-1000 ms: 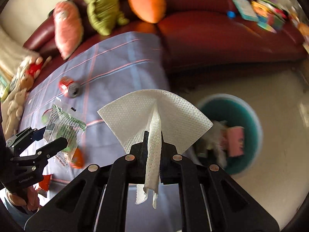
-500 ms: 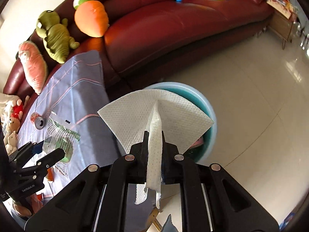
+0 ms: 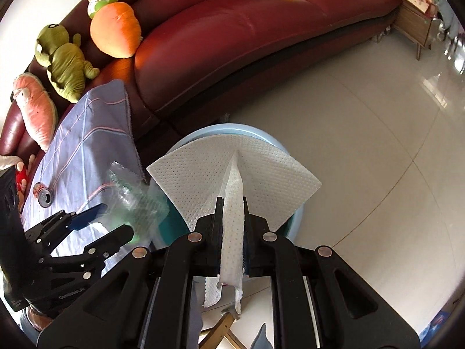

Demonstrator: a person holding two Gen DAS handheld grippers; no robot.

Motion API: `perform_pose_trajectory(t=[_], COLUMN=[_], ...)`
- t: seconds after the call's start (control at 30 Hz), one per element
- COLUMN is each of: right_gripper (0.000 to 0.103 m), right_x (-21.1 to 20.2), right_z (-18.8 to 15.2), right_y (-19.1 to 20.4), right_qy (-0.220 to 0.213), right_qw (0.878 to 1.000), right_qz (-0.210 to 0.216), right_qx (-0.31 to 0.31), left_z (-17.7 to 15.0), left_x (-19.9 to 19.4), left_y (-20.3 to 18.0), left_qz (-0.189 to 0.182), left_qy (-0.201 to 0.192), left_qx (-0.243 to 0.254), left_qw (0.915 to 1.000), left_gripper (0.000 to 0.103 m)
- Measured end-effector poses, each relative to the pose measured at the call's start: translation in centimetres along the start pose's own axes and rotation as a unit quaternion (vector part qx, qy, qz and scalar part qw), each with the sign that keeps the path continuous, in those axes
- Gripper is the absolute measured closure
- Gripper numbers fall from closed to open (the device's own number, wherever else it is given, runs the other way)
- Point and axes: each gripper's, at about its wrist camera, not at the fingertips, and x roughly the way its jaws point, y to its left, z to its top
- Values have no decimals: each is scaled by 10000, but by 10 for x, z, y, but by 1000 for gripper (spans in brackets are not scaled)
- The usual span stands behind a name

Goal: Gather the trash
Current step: 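Open the right gripper to drop the tissue into the bucket while the left gripper releases the packet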

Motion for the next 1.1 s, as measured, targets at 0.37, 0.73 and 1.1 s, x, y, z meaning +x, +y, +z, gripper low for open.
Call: perform_pose_trajectory(t=[0.37,0.73,1.1], right_gripper=[91,40,26], right_x=[12,20,14], right_z=[2,2,-2], right_y=[6,24,27], right_qy=[115,194,308], right_qw=[9999,9995,9994], right_qz=[61,27,-72], right_qx=[-58,-238,-166], left_z=[-13,-27,-38], left_x=[-4,-30,-39], left_y=[24,44,41], left_qz=[151,99,2], left_qy=[93,-10,-32], left_qx=[-337,-597,-559], left_qw=[9993,9982,9984], left_gripper=[16,10,10])
